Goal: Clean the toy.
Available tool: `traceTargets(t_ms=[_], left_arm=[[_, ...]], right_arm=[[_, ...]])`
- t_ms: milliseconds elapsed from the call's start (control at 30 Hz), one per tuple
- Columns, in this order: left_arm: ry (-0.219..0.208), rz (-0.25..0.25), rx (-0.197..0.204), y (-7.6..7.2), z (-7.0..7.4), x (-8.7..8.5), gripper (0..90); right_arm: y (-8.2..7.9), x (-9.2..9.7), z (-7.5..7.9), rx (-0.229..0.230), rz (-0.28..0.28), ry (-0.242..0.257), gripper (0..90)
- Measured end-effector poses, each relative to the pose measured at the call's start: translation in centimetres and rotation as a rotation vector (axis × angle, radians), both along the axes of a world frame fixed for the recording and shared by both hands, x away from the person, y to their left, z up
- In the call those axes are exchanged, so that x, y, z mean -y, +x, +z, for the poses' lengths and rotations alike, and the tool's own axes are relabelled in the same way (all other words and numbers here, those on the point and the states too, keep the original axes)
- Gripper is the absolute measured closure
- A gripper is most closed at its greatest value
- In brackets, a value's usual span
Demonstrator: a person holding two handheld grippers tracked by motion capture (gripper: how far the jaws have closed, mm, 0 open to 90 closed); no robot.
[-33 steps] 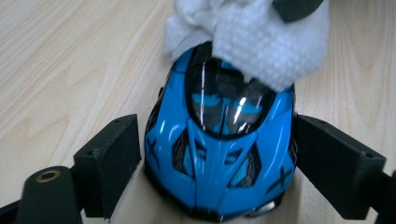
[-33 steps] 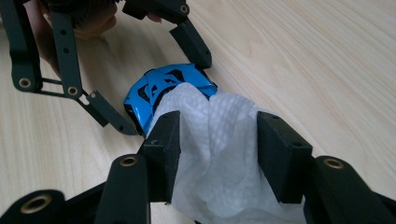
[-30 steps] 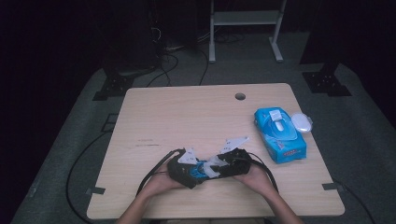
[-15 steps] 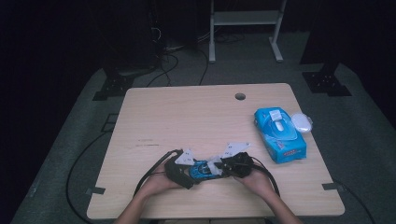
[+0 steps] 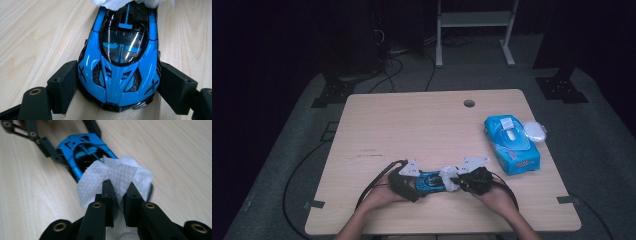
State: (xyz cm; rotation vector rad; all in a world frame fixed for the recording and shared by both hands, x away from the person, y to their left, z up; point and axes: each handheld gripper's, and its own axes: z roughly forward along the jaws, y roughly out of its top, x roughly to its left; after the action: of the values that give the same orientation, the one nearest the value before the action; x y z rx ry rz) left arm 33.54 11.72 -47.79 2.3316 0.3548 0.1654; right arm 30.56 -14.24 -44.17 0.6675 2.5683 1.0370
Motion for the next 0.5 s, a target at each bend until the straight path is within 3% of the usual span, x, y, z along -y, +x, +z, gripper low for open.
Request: traceTargets(t_ms=[67,167,267,367,400,500], left_arm=[[-0.001,-0.001,0.000,0.0,0.0,0.0,21.8],[-0.002,-0.001,0.002,0.0,0.0,0.0,21.9],[-0.003,-0.003,0.002,0.0,0.0,0.0,22.1],[0.003,-0.008,0.001,0.1,0.0,0.0,22.2],[0.003,-0.008,0.001,0.1,0.0,0.0,22.3],[0.003,-0.009,0.001,0.1,0.0,0.1,22.4]], right_arm=[[-0.1,-0.3,-0.1,0.009,0.011,-0.002,80.3],[0.3,0.4,0.0,-0.025,0.012,0.027,80.5],[0.5,1.0,0.2,-0.013,0.006,0.011,78.5],[0.8,0.7,0.6,0.031,-0.004,0.014,61.3],[0.8,0.7,0.6,0.031,-0.004,0.014,61.3],[2.0,0.2,0.1,-0.022,0.004,0.021,55.0]])
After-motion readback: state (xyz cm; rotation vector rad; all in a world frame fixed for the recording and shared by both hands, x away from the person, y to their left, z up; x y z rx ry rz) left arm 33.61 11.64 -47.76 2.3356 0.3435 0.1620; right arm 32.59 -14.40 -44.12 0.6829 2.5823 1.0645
